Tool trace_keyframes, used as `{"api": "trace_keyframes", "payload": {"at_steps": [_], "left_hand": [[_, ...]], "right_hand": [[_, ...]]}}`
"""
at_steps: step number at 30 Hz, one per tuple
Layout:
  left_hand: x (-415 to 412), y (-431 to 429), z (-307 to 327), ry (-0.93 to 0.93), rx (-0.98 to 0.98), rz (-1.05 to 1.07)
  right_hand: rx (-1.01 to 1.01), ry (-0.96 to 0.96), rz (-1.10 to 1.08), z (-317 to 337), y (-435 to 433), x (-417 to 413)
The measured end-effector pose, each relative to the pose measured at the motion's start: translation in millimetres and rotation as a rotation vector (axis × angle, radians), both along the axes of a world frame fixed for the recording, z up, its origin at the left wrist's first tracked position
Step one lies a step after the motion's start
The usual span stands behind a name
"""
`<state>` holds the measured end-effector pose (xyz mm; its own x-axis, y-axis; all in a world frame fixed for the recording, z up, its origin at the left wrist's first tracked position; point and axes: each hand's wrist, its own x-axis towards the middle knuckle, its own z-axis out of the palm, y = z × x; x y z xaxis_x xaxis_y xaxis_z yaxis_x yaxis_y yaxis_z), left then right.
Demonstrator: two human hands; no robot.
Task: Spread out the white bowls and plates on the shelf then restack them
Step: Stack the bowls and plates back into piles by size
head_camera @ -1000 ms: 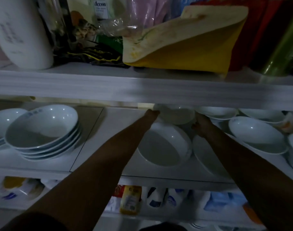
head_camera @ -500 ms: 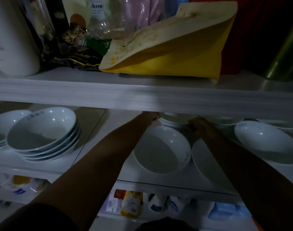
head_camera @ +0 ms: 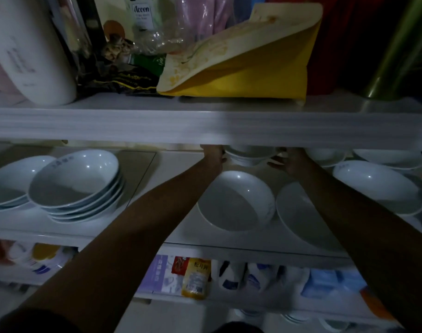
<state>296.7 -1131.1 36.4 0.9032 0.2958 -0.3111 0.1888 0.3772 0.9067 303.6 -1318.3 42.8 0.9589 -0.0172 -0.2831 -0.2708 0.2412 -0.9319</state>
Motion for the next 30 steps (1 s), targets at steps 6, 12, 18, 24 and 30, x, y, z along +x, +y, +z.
{"api": "trace_keyframes", "payload": {"at_steps": [6,12,18,24,30], "left_hand": [[-42.6,8.2,-7.1,0.036,0.291,-0.058],[-92.6,18.4,-13.7,0.123,0.595,-0.109],[-116.3,40.2,-28.8,0.225,0.889,-0.197],[-130.7,38.8,-32.2,0.304,0.222,-0.24],[-143.9,52.8,-31.2,0.318,-0.066,-0.233]], "right_hand": [[-0.231,0.041,-0.099,-11.3,17.7,-34.1],[-0.473,0.051,-0.131,-32.2,25.0,-62.8],[-0.898,0.207,-0.005,-46.1,32.6,-87.2],[-0.972,0.206,0.012,-48.4,37.8,-93.9],[-1.044,0.292,-0.01,-45.5,46.4,-97.9]]}}
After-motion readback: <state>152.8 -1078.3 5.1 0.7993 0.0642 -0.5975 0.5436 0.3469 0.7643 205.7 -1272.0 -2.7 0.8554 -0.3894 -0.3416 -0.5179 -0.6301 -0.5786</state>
